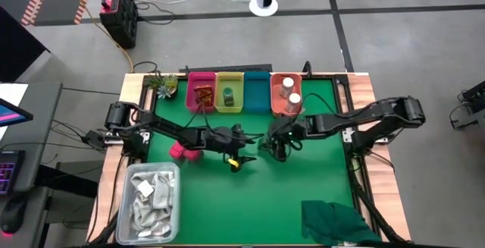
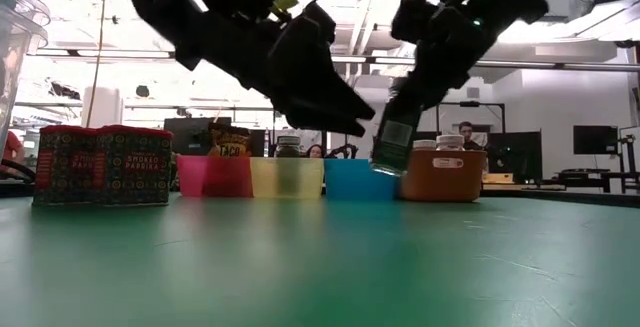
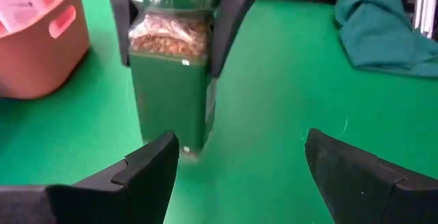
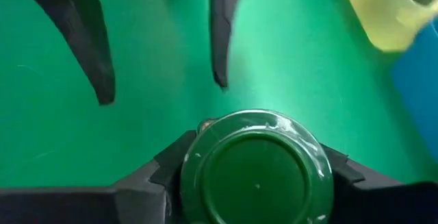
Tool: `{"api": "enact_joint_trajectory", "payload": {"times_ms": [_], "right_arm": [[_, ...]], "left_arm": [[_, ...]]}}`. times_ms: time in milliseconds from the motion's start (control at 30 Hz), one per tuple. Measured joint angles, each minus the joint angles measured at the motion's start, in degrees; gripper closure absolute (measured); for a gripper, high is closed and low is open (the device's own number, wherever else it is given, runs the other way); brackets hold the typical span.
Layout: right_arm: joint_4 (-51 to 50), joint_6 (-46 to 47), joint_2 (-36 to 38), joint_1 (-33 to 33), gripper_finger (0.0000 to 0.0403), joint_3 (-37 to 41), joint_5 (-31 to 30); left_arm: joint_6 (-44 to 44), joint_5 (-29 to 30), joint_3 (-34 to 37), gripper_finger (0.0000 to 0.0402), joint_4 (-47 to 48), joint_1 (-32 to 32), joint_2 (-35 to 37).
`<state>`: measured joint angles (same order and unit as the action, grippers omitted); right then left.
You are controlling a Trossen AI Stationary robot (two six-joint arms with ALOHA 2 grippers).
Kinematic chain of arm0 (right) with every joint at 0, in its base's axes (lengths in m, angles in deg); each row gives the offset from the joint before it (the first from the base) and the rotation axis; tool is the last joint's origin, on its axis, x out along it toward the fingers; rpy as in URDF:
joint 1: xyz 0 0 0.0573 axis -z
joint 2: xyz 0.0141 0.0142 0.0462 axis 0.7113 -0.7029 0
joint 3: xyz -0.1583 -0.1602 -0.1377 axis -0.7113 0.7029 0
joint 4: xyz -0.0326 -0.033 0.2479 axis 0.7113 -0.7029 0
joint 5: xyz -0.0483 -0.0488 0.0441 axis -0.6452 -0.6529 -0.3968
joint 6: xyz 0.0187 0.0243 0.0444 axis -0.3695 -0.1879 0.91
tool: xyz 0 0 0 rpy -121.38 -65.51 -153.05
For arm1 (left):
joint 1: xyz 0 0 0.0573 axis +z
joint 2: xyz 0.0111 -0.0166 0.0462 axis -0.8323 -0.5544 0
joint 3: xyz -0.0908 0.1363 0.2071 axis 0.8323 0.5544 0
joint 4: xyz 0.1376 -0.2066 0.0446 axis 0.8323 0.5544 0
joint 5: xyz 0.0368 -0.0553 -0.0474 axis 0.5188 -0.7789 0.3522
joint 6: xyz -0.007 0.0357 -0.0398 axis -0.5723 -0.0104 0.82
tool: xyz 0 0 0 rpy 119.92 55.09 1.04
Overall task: Sort spices by type
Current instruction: Put the green lid seasoning bottle into the yellow bin
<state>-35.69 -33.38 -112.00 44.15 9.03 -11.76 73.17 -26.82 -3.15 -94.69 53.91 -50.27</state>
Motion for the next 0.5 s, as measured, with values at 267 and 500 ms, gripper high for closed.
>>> {"api": "enact_joint_trajectory", "payload": {"times_ms": [267, 500], "right_arm": [[-7.29, -7.77, -10.25, 0.18, 0.0178, -9.27, 3.14], [-8.9, -10.47, -13.57, -0.02, 0.0154, -12.26, 3.16]], "left_arm": [[1.11, 0.39, -2.4, 0.01, 9.46, 1.97, 0.04], [1.32, 0.2, -2.03, 0.01, 10.13, 1.74, 0.04]]}}
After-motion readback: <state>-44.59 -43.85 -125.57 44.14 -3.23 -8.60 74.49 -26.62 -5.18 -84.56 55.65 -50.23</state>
